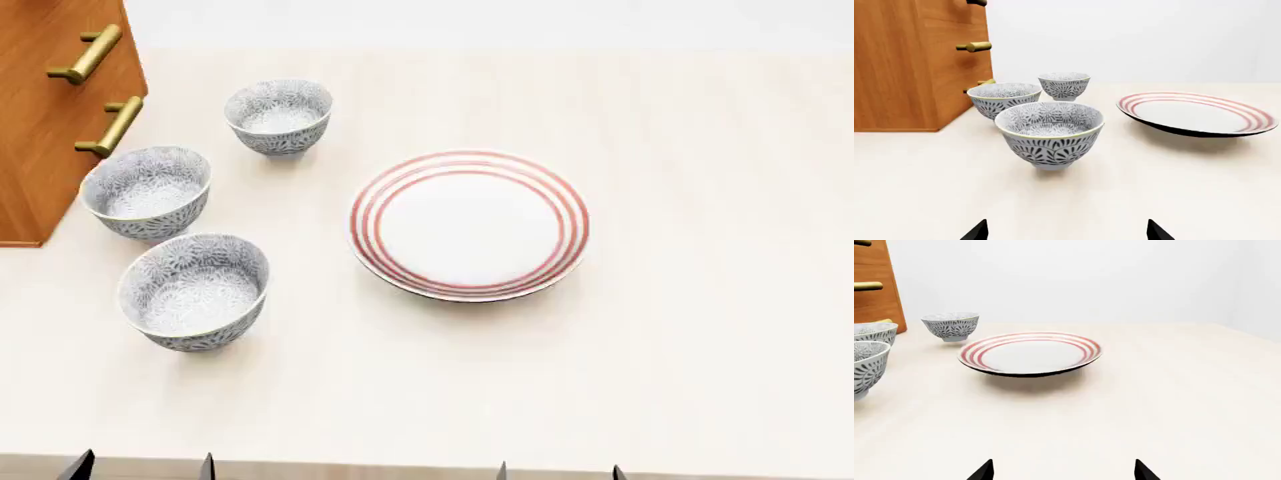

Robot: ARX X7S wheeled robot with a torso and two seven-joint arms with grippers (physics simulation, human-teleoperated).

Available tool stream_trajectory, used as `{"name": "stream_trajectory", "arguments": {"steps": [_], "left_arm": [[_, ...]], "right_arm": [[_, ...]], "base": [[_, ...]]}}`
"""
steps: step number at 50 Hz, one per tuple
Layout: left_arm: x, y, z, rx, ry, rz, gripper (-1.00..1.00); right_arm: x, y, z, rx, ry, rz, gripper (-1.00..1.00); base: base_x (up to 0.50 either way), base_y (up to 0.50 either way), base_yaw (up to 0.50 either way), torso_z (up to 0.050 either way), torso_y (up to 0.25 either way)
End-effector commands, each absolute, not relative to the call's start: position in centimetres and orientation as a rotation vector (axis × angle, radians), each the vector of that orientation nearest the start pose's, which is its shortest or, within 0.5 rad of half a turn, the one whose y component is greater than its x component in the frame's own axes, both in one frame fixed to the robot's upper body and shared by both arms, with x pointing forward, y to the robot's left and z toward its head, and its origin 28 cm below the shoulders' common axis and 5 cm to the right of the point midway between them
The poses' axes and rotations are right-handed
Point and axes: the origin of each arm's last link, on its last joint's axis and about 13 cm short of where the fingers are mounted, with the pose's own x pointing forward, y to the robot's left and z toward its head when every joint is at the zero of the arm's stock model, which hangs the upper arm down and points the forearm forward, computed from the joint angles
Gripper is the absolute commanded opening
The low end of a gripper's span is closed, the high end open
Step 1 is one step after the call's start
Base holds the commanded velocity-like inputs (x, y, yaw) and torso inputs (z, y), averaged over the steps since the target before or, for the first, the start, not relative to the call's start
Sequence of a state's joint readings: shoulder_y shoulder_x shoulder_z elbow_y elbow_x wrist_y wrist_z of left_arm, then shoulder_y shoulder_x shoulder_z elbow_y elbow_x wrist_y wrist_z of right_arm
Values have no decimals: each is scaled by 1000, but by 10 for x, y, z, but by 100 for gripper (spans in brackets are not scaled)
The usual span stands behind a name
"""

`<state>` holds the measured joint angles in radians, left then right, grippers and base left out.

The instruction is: Open the top drawer of the cabinet.

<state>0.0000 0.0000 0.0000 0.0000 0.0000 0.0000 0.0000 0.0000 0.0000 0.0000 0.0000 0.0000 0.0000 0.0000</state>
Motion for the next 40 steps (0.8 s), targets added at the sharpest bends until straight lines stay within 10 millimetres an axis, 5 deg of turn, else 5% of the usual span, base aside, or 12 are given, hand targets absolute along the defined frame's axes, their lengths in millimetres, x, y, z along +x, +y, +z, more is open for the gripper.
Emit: {"name": "stream_trajectory", "arguments": {"steps": [1,17,32,40], "left_arm": [[212,206,12,-10,0,7,100],[210,208,17,76,-44,-1,100],[193,209,104,60,-277,10,100],[181,209,132,67,-360,5,100]], "right_arm": [[210,-96,14,-2,-4,-2,100],[211,-98,12,19,11,-15,100],[193,-102,95,-41,-212,-38,100],[182,-102,127,-76,-299,-44,100]], "base": [[0,0,0,0,0],[0,0,0,0,0],[0,0,0,0,0],[0,0,0,0,0]]}}
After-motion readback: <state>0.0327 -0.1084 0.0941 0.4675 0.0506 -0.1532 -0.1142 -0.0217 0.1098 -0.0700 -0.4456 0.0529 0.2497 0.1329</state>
